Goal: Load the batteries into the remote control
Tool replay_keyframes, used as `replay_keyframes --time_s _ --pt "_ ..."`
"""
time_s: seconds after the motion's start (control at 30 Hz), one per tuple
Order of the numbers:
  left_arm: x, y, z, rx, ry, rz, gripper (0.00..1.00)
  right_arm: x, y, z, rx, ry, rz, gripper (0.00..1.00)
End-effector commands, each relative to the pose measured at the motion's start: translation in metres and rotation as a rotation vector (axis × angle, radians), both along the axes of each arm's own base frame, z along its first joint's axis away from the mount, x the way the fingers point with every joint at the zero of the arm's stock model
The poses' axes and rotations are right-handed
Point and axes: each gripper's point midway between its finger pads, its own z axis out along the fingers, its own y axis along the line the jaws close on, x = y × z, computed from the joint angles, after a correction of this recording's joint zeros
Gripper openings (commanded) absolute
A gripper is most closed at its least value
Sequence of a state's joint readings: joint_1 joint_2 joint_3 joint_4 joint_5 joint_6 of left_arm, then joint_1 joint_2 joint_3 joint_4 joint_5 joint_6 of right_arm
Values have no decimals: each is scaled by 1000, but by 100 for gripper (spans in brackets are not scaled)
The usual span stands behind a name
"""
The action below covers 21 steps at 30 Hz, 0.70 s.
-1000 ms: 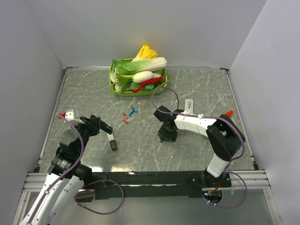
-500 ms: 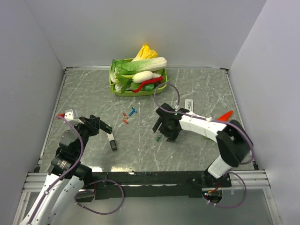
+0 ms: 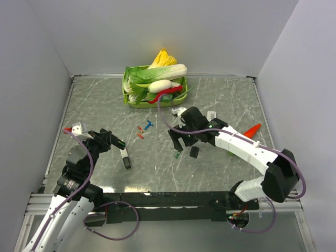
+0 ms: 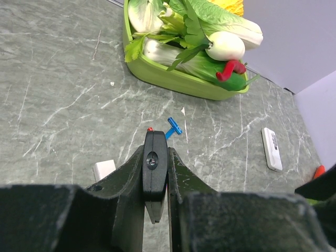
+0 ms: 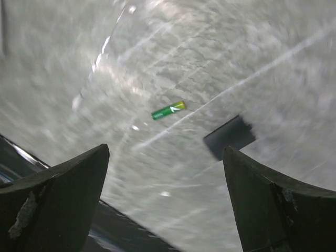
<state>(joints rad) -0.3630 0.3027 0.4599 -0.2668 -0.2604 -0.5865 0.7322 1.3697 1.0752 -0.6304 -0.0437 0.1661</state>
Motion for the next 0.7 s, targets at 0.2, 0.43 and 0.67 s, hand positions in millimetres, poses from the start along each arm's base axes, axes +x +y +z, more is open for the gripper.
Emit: replay_keyframes --time_s 0.2,0.43,0.67 --pt "0 3 28 -15 -86 11 1 7 11 -30 -220 -269 971 98" --pt "-1 5 29 -20 -90 20 1 9 18 -59 -224 -107 1094 90" --pt "0 2 27 -15 -83 7 1 10 18 -86 -273 -38 1126 79"
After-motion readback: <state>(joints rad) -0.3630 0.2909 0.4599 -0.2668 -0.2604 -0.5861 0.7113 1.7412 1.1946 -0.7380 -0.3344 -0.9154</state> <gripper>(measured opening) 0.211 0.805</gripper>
